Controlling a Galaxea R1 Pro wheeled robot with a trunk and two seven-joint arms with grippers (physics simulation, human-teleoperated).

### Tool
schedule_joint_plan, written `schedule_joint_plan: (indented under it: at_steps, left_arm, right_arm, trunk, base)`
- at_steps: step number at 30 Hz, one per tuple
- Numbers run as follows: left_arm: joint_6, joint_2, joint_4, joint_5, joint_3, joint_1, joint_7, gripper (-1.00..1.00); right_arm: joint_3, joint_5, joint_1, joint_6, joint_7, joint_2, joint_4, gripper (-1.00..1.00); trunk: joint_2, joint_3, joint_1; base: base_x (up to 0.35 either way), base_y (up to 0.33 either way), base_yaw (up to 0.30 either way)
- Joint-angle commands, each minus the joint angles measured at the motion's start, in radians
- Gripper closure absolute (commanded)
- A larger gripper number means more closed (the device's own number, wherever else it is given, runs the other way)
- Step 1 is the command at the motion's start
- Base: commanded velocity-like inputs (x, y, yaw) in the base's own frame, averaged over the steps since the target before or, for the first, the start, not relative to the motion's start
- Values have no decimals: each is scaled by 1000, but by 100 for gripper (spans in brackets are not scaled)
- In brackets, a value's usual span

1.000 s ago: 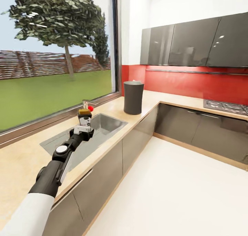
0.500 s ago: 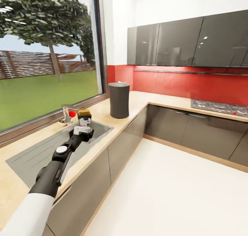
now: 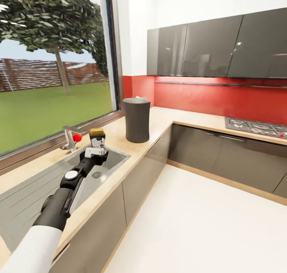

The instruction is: Set up a coffee station on the kitchen countertop: keep the coffee maker on the countertop, move the bottle of coffee from the kitchen shelf to the counter next to the coffee maker, place a paper coffee filter on top of the coffee maker, put the saucer next to the coffee maker with the coffee cup on the saucer, and place the electric kettle next to the coffee maker.

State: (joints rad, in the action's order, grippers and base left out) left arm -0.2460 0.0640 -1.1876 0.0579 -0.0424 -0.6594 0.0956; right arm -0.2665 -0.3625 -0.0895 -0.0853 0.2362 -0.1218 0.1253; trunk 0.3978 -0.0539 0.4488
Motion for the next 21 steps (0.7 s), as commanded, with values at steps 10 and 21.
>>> schedule_joint_plan:
  at_steps: [10,21]
  left_arm:
    - [15,0,0,6,-1,0,0,100]
    - [16,0,0,7,-1,18,-1,100]
  right_arm:
    - [-8,-10,-1,-4,3,-1,-1,-100]
    - [-8,-12,-1,-4,3,-1,-1,-100]
  trunk:
    - [2,-2,1]
    - [2,-2,1]
  base:
    - [314,-102,0]
    - [285,-152,0]
